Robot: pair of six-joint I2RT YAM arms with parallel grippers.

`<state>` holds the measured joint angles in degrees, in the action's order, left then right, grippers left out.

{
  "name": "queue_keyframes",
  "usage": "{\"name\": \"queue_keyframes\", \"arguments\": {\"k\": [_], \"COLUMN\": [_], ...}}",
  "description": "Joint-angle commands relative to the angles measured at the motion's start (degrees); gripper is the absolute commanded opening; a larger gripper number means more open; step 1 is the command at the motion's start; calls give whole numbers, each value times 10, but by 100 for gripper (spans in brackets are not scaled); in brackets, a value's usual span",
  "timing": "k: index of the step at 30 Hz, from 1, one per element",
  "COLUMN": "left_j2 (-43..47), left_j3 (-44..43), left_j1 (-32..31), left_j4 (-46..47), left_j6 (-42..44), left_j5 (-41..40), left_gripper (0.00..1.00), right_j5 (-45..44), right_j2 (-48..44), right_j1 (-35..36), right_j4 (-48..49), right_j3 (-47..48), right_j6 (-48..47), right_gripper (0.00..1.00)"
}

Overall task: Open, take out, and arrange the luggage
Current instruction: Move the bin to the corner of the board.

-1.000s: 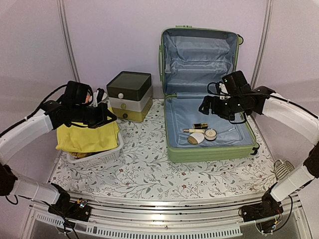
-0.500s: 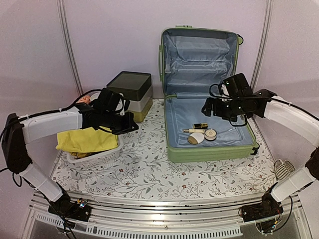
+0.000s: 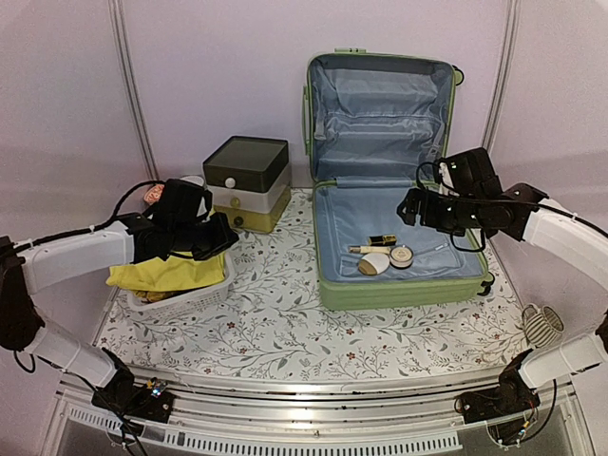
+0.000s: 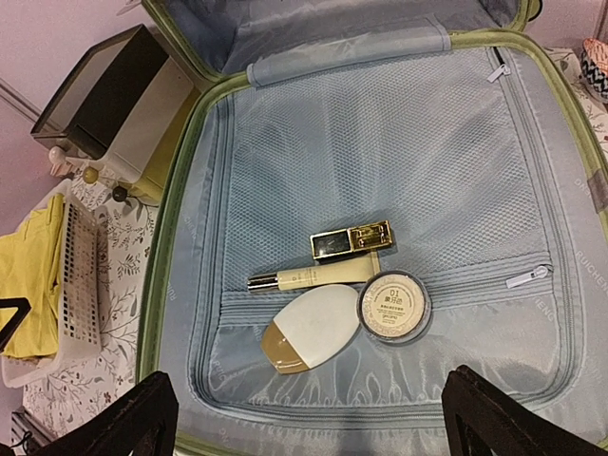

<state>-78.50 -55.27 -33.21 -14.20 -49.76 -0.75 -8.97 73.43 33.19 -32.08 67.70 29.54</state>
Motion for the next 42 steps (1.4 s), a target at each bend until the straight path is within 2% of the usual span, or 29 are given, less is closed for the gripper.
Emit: {"name": "queue_keyframes", "arguments": {"k": [1, 8, 19, 26, 30, 35, 42], "left_j2": [28, -2, -146, -251, -294, -303, -281], "left_j3": [21, -16, -116, -206, -257, -246, -183], "left_j1": [1, -34, -84, -84, -85, -78, -55], "left_j4": [71, 77, 78, -8, -99, -151, -209], "left_j6": [19, 49, 48, 47, 30, 5, -7], "left_j5": [28, 26, 20, -3, -69, -147, -178], "left_gripper": [0, 0, 0, 0, 0, 0, 0], "right_j5": [-10, -14, -20, -25, -24, -24, -20], "right_j2": [-7, -7, -8, -18, -25, -33, -27], "right_j1": [-4, -4, -5, -5, -5, -6, -6], "right_j4": [17, 25, 26, 26, 26, 25, 26], "right_j3": [-5, -10, -15, -22, -25, -34, -33], "right_j6": [4, 2, -2, -4, -5, -8, -9], "right_gripper": [99, 99, 99, 99, 99, 99, 99]}}
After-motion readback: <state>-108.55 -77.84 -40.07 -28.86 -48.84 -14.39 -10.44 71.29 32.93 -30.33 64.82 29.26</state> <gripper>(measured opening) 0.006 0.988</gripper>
